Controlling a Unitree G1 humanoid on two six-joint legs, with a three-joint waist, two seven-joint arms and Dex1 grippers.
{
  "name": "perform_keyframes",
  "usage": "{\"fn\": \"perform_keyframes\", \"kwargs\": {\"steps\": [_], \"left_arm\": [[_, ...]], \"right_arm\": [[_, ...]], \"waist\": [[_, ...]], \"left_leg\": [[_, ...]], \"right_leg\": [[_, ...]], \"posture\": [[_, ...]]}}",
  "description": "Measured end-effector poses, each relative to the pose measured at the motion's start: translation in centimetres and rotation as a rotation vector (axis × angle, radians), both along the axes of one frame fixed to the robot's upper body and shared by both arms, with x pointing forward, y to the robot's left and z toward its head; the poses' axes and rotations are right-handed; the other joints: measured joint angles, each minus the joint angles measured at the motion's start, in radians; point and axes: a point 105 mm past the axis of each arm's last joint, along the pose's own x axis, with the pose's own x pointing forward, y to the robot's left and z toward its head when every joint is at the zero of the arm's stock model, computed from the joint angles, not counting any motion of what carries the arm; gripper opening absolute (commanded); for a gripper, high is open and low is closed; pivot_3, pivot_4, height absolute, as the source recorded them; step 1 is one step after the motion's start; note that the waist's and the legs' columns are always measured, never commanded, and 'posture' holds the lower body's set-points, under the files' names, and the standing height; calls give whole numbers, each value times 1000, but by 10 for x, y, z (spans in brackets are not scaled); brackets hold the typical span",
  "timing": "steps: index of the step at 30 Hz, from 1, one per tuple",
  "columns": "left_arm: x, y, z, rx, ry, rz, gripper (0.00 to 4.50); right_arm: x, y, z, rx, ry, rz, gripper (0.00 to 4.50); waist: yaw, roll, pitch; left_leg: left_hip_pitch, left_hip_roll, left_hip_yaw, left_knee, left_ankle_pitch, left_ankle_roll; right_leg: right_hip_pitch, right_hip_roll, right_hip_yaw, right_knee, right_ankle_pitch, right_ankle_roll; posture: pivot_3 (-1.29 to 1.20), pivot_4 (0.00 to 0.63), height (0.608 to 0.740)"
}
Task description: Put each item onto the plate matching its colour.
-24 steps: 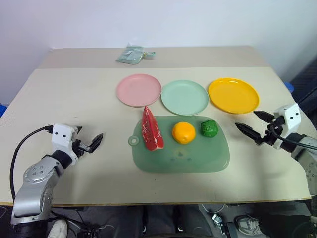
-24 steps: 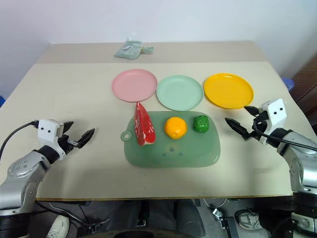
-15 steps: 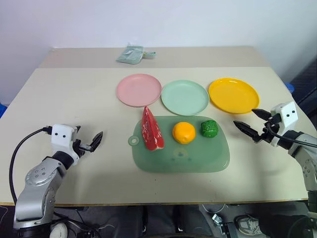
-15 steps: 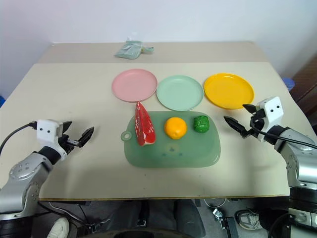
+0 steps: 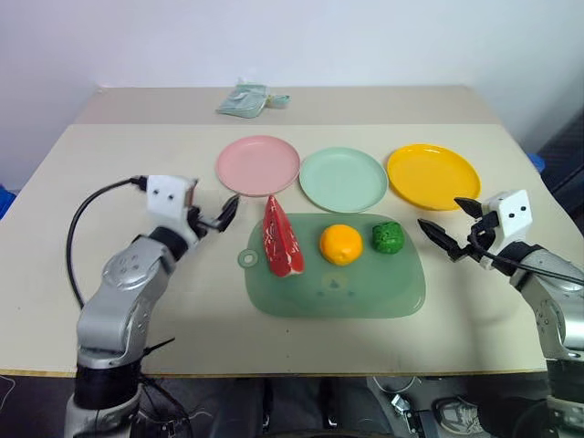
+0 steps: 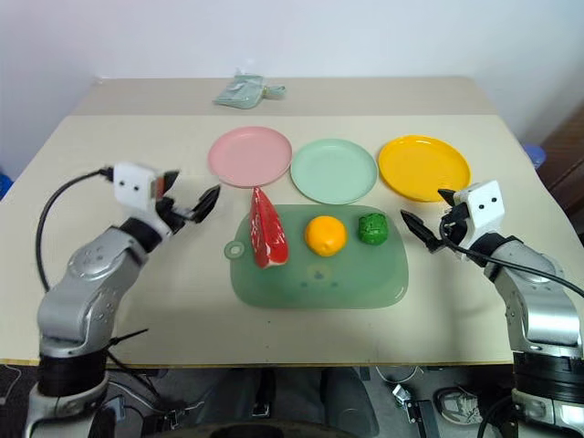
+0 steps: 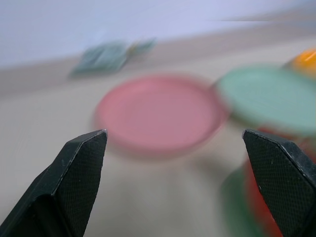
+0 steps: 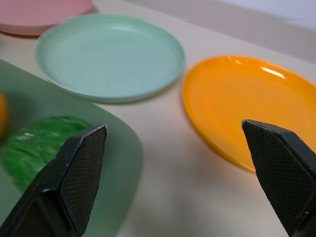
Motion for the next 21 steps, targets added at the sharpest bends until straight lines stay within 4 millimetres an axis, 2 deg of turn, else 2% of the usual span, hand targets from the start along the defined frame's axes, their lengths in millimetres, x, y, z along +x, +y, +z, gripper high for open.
{"fn": "perform_keyframes", "kwargs": {"steps": [3,6,11,16,19,21], "left_arm": [[-1,-24,7,-36,42,-66,4497],[-4,-36,-7,2,146,-91,4497],[-7,-50,-26,65,312,-72,4497],[-10,-74,-31,18,393,-96,4497],[-11,-78,-39,22,450,-83,4497],[-10,-79,-48,26,502,-61,3958]], "right_arm": [[-12,24,15,13,-10,123,4500],[-25,48,29,-3,-18,239,4500],[-35,89,19,32,17,369,4500],[-35,102,9,65,46,389,4500],[-35,104,8,65,47,393,4500],[-35,104,9,65,45,391,4500]], "waist": [[-8,0,0],[-10,0,0],[1,-1,1],[17,-1,1],[16,-1,1],[16,-2,1]], "left_leg": [[0,0,0,0,0,0],[1,1,-1,0,0,1],[0,1,-1,3,0,1],[0,0,-1,4,1,-2],[0,0,-1,4,1,-2],[0,0,-1,3,1,-2]], "right_leg": [[0,1,0,0,0,0],[0,3,0,1,0,0],[1,2,0,1,0,0],[1,2,0,1,0,0],[1,2,0,1,0,0],[1,3,0,1,0,0]], "posture": [[0,150,740],[0,150,740],[0,150,740],[0,150,740],[0,150,740],[0,150,740]]}}
